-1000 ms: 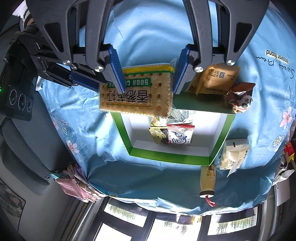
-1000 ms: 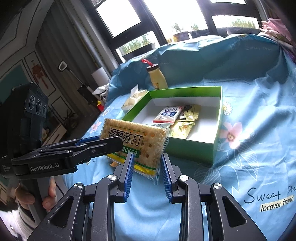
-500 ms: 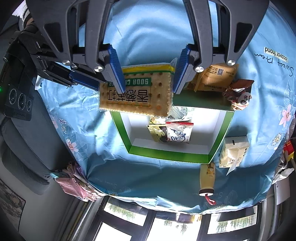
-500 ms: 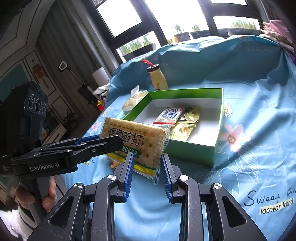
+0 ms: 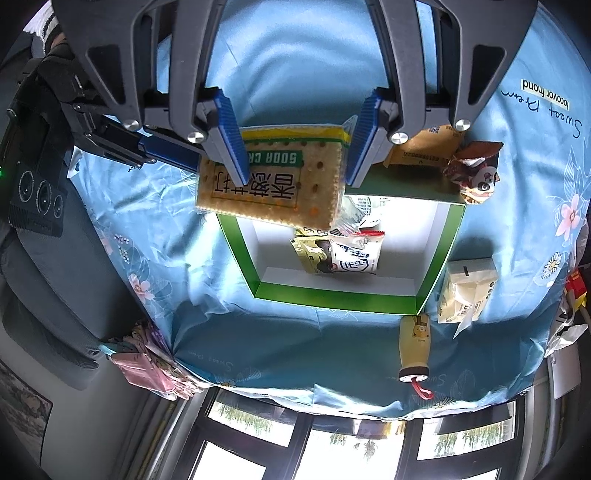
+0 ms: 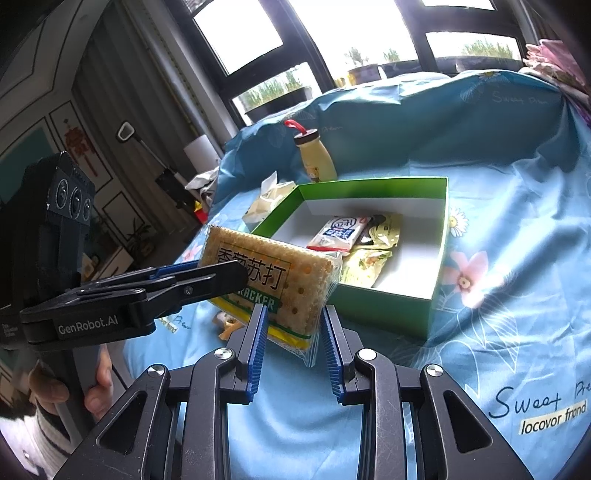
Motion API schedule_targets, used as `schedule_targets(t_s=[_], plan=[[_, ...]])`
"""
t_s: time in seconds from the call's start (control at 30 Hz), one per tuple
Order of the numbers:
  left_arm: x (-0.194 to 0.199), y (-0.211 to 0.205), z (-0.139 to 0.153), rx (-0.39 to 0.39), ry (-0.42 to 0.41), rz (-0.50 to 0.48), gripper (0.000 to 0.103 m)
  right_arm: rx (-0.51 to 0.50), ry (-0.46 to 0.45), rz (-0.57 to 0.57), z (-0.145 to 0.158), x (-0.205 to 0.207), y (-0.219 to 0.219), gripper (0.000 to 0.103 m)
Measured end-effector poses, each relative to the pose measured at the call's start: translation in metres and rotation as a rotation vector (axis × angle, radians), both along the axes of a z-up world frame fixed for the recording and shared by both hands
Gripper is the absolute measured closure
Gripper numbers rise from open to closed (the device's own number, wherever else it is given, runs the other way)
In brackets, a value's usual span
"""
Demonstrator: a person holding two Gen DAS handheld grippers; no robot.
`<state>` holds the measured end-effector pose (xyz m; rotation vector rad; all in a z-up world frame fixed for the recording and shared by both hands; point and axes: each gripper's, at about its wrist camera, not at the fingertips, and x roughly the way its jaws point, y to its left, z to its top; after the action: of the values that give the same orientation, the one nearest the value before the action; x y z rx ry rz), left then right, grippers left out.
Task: Organize snacks
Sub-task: 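Lift the soda cracker pack over the green box with the right tool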
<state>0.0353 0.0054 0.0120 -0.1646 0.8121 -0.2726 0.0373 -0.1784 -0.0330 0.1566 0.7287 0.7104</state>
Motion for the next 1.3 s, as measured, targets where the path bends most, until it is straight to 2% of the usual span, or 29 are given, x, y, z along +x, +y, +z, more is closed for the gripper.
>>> schedule_targets(t_s=[0.33,1.3], plan=[[0.012,0.001,-0.002,0.001,0.004,0.001,0.049,0.003,0.005,-0.004,-0.001,0.004,0.0,0.072],[0.088,0.003,-0.02,0.005,0.03,-0.007,0.049,0.011,0.024,-0.034,-0.018,0.084,0.009,0.071]])
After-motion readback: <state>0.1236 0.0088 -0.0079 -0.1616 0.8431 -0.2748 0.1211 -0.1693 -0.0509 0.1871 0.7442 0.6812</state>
